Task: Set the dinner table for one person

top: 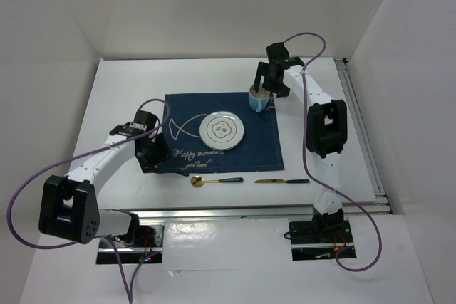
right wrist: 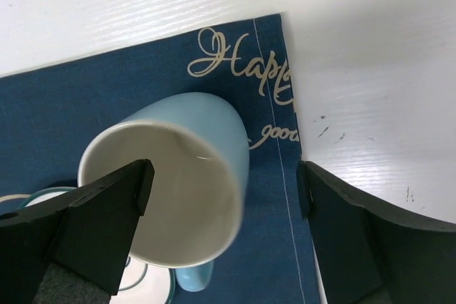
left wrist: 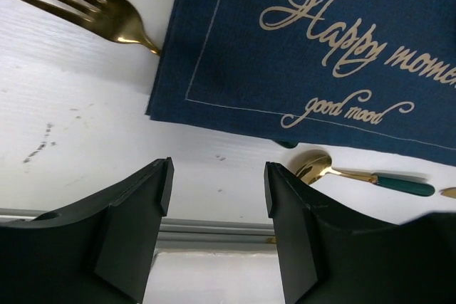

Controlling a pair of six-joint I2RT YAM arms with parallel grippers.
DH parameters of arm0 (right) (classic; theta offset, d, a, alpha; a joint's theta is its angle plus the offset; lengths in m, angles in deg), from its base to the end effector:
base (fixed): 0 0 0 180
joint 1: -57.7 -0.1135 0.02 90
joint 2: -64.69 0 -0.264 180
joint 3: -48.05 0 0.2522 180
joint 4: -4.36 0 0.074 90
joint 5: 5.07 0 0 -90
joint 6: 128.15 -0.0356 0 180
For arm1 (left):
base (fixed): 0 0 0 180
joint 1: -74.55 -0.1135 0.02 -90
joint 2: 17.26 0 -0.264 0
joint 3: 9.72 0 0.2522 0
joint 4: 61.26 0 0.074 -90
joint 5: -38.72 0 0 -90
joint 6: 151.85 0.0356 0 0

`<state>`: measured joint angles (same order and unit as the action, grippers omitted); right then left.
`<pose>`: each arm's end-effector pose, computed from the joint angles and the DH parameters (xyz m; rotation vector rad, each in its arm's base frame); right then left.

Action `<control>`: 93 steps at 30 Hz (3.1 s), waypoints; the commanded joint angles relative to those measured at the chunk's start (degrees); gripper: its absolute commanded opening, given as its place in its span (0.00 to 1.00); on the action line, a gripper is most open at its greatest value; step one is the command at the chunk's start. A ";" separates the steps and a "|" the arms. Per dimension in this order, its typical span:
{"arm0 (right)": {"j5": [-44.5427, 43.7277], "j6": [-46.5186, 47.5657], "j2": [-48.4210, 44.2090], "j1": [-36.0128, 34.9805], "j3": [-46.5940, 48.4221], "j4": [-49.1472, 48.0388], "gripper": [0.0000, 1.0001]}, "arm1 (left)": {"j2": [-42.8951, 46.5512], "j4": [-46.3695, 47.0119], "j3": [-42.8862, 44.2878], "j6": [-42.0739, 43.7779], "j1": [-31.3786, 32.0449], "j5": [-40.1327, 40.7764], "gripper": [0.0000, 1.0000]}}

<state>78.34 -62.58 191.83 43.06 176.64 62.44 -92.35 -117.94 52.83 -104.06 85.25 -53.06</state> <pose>0.4767 0.1203 0.2390 0.2618 2.5400 0.1174 0.2328 -0.0451 0.2114 -0.7575 2.7145 -0.2694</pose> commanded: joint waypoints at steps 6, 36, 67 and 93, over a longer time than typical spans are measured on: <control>0.79 -0.18 -10.58 -0.22 -1.96 -2.73 0.96 | 0.04 6.62 -4.32 -7.88 3.36 -0.67 0.69; 0.26 0.34 -20.87 1.89 -14.37 -5.37 0.96 | -9.29 5.66 -4.32 -17.29 15.84 9.07 0.61; 1.32 0.87 -22.45 2.41 -15.95 -5.91 0.96 | -1.93 1.97 -10.57 -15.70 3.72 13.20 0.03; 9.75 17.83 -47.57 -21.04 -51.00 -13.99 0.99 | -26.76 -2.00 26.44 12.77 13.47 13.04 0.00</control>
<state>87.36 -49.73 148.77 25.69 129.23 52.43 -117.05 -121.79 77.58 -96.06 98.50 -36.19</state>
